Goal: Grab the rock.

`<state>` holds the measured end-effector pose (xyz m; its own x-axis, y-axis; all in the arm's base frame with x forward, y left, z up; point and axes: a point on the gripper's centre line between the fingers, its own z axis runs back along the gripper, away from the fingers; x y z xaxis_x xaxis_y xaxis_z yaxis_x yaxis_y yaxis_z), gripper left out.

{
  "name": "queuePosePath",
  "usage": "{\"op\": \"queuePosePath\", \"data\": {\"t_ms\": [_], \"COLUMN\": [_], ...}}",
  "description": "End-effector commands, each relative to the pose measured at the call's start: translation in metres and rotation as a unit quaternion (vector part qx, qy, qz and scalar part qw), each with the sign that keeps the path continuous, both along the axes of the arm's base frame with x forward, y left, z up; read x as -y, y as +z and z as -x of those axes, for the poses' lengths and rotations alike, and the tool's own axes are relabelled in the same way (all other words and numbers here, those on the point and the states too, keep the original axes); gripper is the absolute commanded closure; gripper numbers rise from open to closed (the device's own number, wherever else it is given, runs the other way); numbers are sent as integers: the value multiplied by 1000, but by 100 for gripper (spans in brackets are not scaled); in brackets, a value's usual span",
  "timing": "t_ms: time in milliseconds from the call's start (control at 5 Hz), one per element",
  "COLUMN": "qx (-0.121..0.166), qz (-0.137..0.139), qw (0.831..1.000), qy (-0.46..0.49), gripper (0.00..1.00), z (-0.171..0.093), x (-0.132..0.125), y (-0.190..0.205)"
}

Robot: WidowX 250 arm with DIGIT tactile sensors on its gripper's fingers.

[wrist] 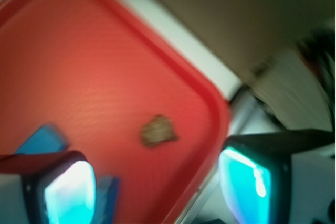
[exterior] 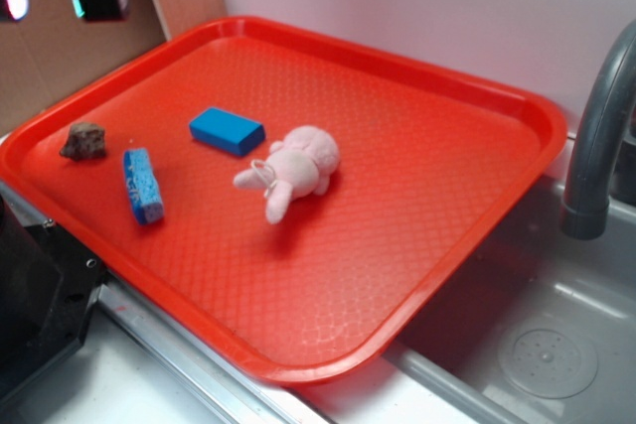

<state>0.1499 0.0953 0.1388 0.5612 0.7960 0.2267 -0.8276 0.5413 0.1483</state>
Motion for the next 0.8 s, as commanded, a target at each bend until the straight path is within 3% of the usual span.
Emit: {"op": "queuePosePath", "data": {"t_ms": [0,200,400,600], "qx": [77,97,84,55], "qz": [75,98,116,112], "qw": [987,985,984,989], "qy": [117,108,108,85], "gripper": [0,0,0,0], "z": [40,40,37,20], "x": [-25,-44,-53,-45], "y": [-18,-40,-65,-89]}}
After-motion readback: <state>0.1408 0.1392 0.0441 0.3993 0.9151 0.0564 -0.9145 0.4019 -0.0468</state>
